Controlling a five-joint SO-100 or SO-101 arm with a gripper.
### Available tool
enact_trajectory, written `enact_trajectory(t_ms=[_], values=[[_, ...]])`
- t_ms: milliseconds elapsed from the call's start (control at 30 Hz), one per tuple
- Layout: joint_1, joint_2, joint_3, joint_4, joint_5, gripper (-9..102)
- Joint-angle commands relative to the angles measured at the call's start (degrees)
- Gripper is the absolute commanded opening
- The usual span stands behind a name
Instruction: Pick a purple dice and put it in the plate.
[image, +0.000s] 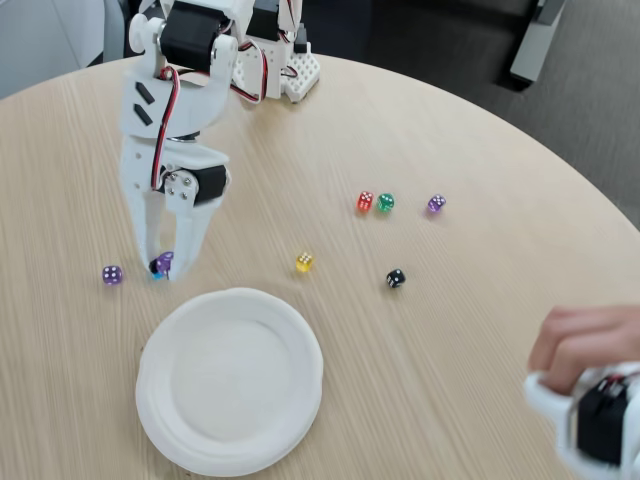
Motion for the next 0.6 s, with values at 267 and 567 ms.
enact_trajectory(t_ms=[267,567], values=[[-6.15,0.7,2.9,-4.04,1.76,0],[-10.55,1.05,8.0,-4.13,-0.79,0]])
